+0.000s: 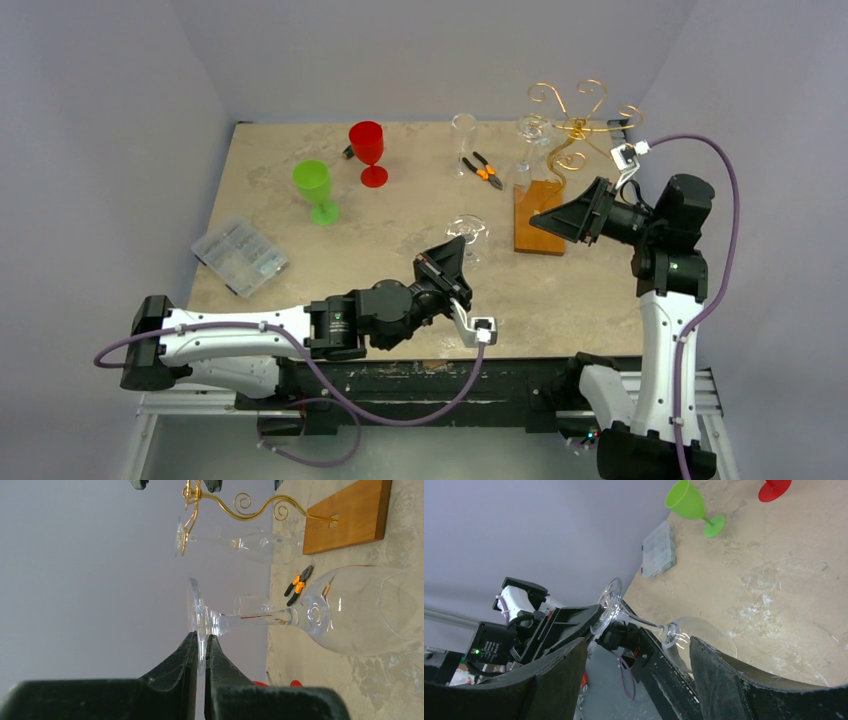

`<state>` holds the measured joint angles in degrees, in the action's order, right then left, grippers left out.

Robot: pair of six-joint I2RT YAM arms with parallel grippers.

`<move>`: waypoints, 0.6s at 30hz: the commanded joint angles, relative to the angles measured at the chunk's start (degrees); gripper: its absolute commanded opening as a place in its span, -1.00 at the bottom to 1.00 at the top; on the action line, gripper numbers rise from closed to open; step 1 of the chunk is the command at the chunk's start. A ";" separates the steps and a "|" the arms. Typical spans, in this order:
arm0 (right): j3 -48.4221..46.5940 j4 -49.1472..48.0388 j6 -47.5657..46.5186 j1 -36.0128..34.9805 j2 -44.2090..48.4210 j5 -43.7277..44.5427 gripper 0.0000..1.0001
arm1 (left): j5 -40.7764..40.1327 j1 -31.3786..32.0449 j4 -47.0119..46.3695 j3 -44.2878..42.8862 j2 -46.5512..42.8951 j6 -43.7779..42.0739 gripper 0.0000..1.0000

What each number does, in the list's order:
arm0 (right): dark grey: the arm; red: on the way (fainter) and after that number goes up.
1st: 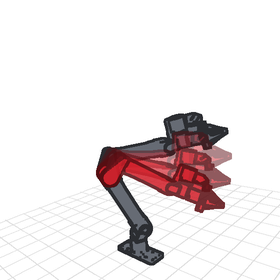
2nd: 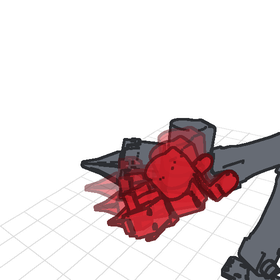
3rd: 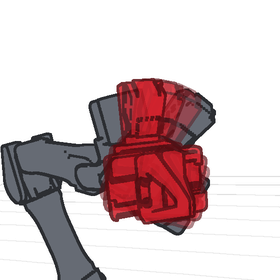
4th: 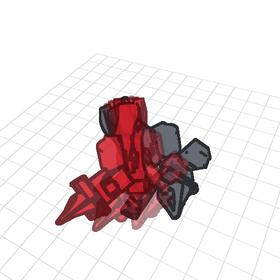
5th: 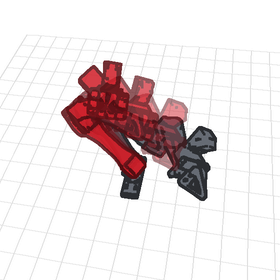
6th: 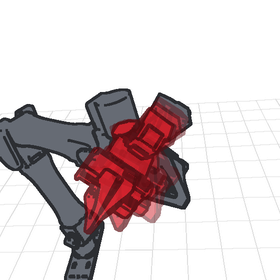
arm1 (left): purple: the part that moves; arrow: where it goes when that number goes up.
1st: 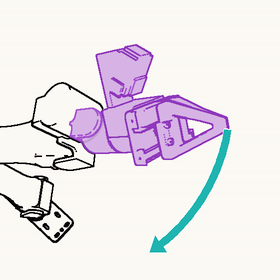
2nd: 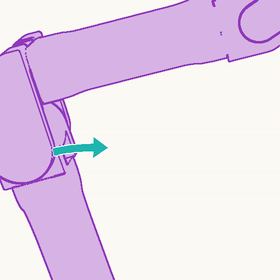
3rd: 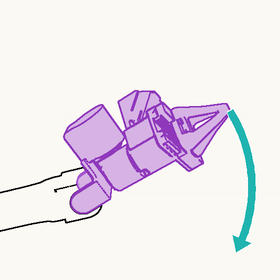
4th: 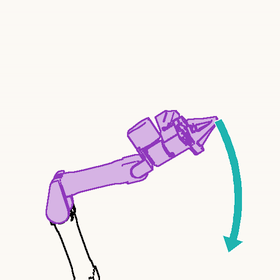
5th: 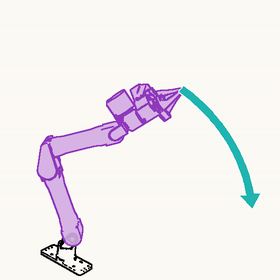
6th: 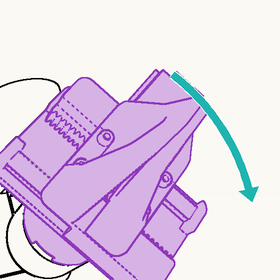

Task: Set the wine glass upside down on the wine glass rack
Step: Turn the wine glass upside down at the wine rack.

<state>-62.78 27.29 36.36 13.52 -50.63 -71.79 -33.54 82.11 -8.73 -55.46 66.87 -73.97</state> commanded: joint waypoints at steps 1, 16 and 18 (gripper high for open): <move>0.90 -3.26 1.52 0.02 0.49 -1.64 0.48 | -1.11 0.78 -7.13 -1.03 0.15 -2.89 -1.00; -0.28 -2.04 -0.66 0.02 -0.51 -2.01 0.52 | -1.71 2.47 -11.83 -1.18 3.47 -10.72 -1.00; -0.63 -1.87 -0.88 0.00 -0.60 -1.91 0.52 | -1.57 2.76 -13.21 -0.85 4.12 -12.17 -1.00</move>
<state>-61.67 25.80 36.75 13.52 -51.22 -73.01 -34.59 83.99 -13.28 -55.46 70.70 -81.67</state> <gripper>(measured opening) 0.761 0.040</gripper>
